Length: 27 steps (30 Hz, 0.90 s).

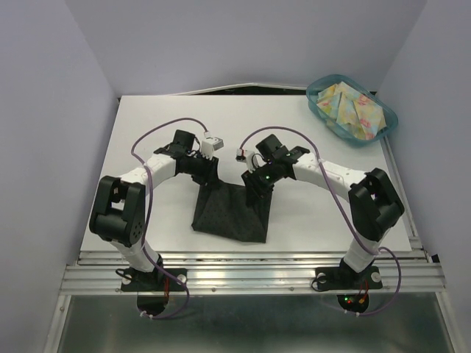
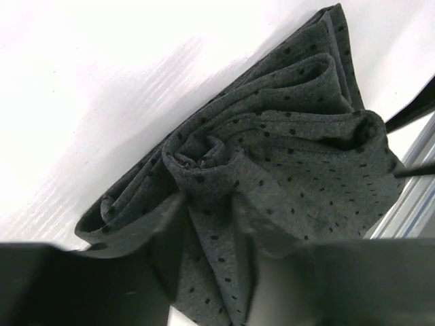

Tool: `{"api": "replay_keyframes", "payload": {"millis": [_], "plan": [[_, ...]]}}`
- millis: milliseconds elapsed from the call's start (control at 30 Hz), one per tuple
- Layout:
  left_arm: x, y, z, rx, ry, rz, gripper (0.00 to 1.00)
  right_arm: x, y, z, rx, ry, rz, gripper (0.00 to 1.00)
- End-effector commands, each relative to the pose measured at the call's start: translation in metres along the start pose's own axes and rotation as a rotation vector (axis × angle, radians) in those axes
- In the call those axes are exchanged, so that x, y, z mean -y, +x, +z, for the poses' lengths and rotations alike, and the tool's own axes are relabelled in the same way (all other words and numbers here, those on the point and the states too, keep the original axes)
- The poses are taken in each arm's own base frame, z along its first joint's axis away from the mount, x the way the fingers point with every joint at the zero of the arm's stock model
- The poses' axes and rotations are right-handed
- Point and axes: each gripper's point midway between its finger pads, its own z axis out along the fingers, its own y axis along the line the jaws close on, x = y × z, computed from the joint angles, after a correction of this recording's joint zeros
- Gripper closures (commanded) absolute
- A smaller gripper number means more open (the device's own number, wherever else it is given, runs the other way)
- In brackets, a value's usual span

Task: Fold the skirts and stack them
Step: Fold the skirt

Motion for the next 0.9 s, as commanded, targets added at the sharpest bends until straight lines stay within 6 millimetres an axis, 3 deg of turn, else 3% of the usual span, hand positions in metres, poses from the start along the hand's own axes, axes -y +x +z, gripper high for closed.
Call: {"api": "replay_keyframes", "payload": {"millis": [0,67,100,133,200,367,567,600,867], "plan": [[0.001,0.004,0.001,0.003,0.026,-0.006,0.72,0.009,-0.012,-0.002,0.037,0.064,-0.036,0.68],[-0.001,0.004,-0.001,0.004,0.022,-0.007,0.83,0.012,-0.011,-0.004,0.040,0.087,-0.031,0.80],[-0.003,0.005,-0.003,0.002,0.017,-0.013,0.97,0.013,-0.012,-0.008,0.049,0.110,-0.036,0.83],[-0.004,0.004,-0.003,0.002,0.014,-0.008,1.00,0.016,-0.009,-0.008,0.044,0.124,-0.030,0.87],[-0.004,0.006,-0.008,0.001,0.010,-0.003,1.00,0.020,-0.007,-0.019,0.069,0.156,-0.022,0.99],[-0.008,0.001,-0.015,0.034,-0.030,0.011,1.00,0.026,0.000,-0.031,0.096,0.191,-0.004,0.99],[-0.024,-0.002,-0.015,0.044,-0.100,0.026,1.00,0.061,0.008,-0.042,0.148,0.273,0.069,0.99],[-0.027,-0.001,-0.014,0.041,-0.107,0.026,1.00,0.064,0.005,-0.040,0.167,0.277,0.057,0.99],[-0.043,0.006,0.003,0.012,-0.126,-0.005,1.00,0.100,0.040,0.001,0.075,0.260,0.182,0.99]]}}
